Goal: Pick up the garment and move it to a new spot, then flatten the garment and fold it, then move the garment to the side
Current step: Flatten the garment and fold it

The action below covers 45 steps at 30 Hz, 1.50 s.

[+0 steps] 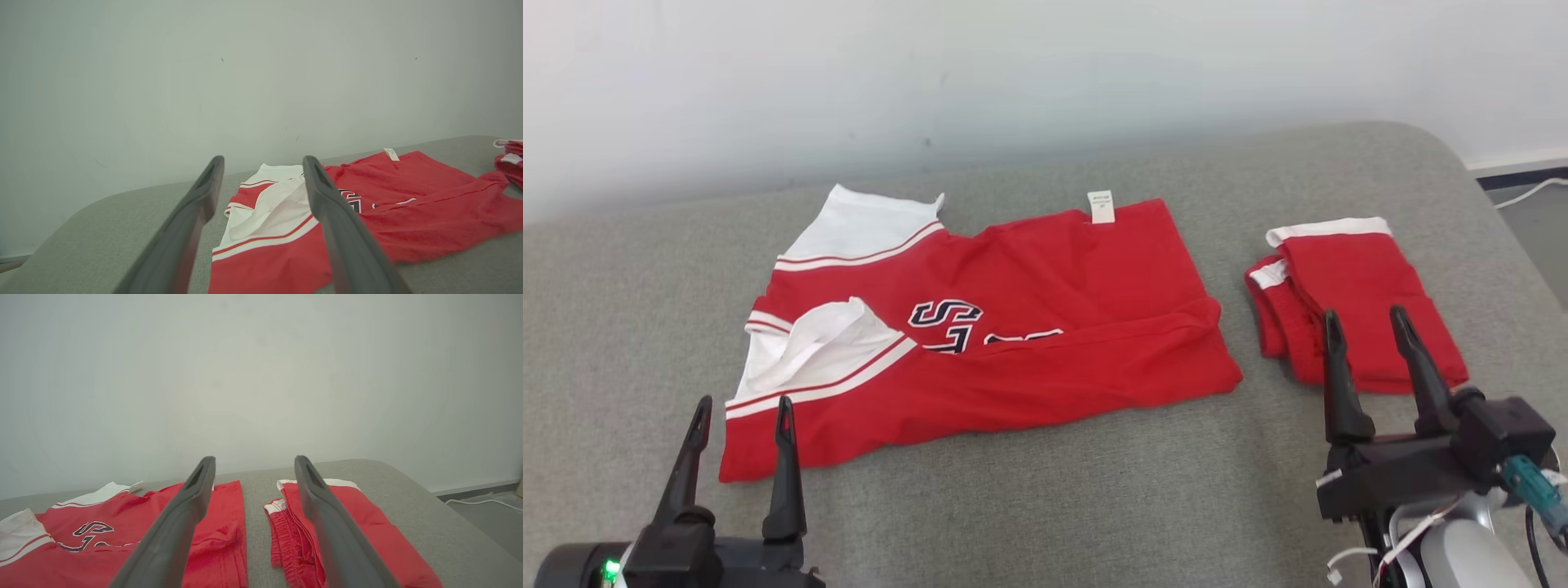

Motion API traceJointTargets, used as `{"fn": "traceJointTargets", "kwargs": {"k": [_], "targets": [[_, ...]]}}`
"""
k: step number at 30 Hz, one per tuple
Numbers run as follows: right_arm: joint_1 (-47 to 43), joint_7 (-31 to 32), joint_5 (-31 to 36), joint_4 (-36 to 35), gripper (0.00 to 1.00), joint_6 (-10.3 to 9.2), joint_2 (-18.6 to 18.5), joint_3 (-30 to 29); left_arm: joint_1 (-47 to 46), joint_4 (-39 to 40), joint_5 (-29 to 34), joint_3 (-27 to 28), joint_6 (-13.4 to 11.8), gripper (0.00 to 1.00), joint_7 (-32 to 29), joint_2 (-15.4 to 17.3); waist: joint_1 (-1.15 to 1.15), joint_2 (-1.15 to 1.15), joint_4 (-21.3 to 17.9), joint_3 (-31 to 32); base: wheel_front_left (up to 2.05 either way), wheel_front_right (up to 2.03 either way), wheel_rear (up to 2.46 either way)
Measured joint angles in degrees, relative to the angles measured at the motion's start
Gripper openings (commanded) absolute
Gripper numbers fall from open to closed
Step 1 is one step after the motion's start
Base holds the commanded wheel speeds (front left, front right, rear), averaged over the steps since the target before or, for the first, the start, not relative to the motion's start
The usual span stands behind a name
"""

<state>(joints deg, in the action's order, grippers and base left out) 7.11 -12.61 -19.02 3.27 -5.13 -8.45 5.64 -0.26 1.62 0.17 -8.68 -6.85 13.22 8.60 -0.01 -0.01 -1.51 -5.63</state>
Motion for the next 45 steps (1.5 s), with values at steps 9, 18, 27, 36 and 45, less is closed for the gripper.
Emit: {"fn": "traceJointTargets", "kwargs": {"k": [9, 18, 27, 36, 45], "targets": [[-2.3, -0.6, 1.6, 0.7, 1.0, -0.51, 0.3, -0.5, 2.7, -2.0, -2.6, 0.8, 0.0, 1.0, 0.0, -1.5, 0.0, 0.0, -1.1, 1.7, 0.0, 0.0, 0.0], [-2.2, -1.2, 2.2, 0.7, 1.0, -0.92, 1.0, -0.4, 3.2, -2.5, -4.5, 1.5, 0.3, 1.0, -0.1, -1.6, 0.01, 0.01, -1.3, 1.6, 0.0, 0.0, 0.0], [-1.9, -1.5, 2.8, 0.5, 1.0, -0.92, 1.0, -0.5, 3.2, -2.2, -4.5, 1.4, 0.4, 1.0, -0.1, -1.5, 0.02, 0.01, -1.1, 1.1, 0.0, 0.0, 0.0], [-1.7, -1.6, 3.0, 0.5, 1.0, -0.91, 1.0, -0.5, 2.1, -5.1, -5.9, 1.0, 1.9, 1.0, -3.2, -1.5, 0.02, 0.01, -0.4, 0.2, 0.0, 0.0, 0.0], [-0.4, -1.6, 3.4, 0.1, 1.0, -0.41, 1.1, 0.3, -3.9, -15.3, -10.2, 3.5, 4.4, 1.0, -11.3, -0.1, 0.02, 0.01, 0.0, -1.2, 0.0, 0.0, 0.0]]}}
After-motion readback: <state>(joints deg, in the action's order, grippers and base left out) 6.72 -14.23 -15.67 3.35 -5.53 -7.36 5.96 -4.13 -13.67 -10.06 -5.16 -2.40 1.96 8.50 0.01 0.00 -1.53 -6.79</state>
